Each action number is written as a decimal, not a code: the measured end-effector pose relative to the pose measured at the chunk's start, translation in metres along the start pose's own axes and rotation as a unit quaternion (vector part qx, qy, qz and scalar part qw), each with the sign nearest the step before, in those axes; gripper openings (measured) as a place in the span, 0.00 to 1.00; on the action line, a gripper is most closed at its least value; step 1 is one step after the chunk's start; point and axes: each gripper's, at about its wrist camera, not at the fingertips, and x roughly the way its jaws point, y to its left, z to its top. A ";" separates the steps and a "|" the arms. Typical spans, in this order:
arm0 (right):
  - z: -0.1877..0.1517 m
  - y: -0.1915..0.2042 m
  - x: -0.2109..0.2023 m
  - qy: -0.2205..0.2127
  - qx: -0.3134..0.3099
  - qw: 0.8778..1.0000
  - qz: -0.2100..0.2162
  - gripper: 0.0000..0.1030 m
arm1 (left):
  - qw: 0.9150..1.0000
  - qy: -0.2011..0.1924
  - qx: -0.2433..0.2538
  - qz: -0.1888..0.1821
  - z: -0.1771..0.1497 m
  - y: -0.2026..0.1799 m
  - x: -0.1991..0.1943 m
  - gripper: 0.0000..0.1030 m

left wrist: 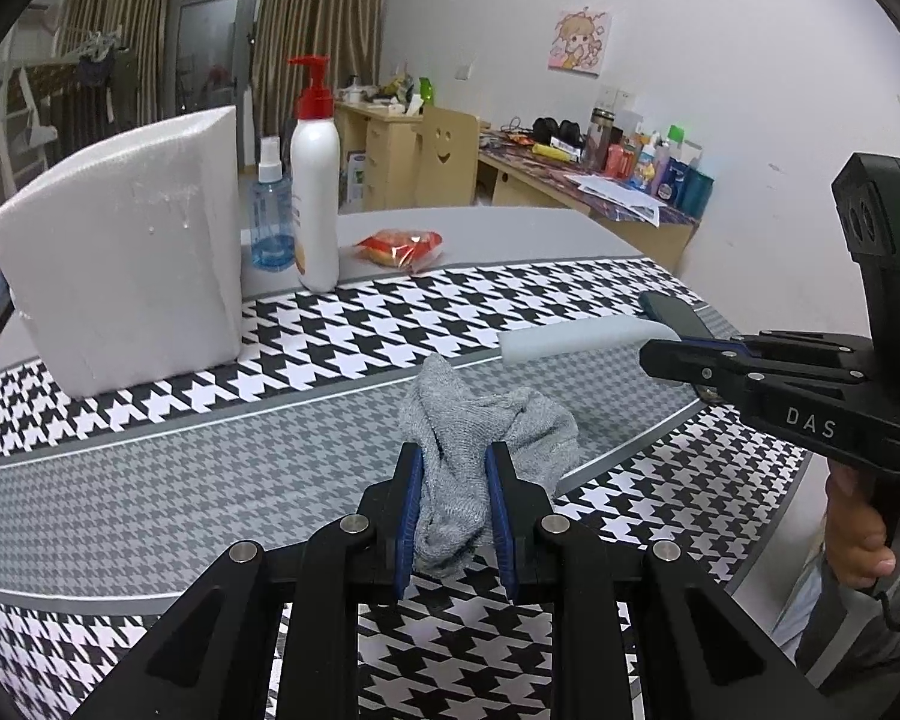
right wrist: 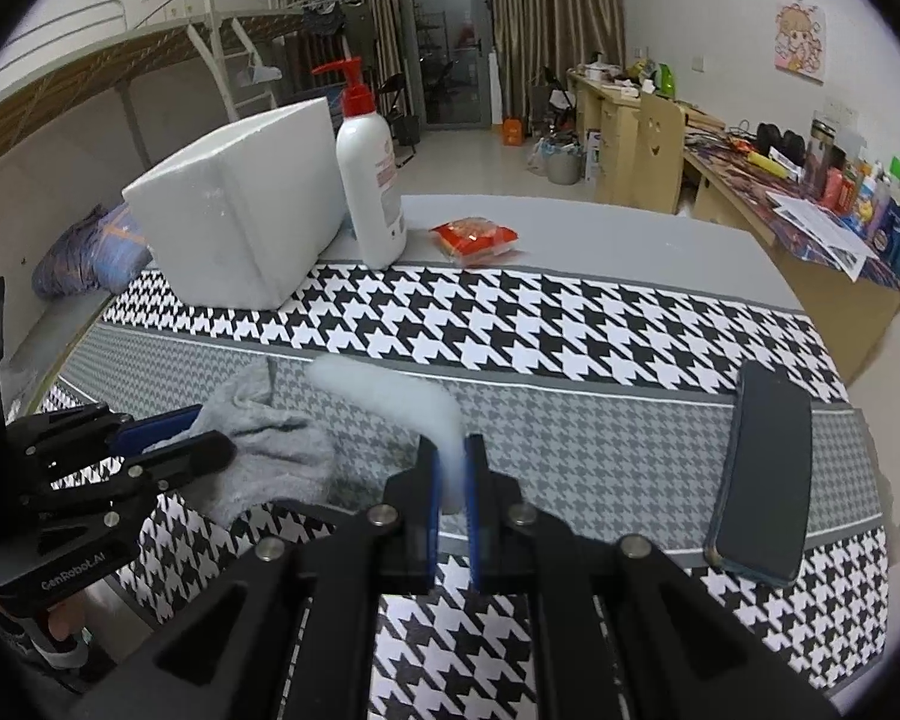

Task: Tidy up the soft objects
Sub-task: 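Lift the sock with the left gripper while the right gripper lifts the tube, then carry the sock and the foam tube over the white foam box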

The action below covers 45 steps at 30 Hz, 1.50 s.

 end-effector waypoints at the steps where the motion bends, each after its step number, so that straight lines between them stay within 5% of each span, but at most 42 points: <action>1: 0.000 0.000 -0.001 -0.002 0.003 1.000 -0.002 0.10 | 1.000 -0.001 0.002 0.000 0.001 0.000 -0.001 0.22; 45: 0.015 0.051 -0.027 -0.089 0.020 0.995 -0.037 0.10 | 0.996 -0.077 0.031 0.028 0.018 0.043 -0.053 0.22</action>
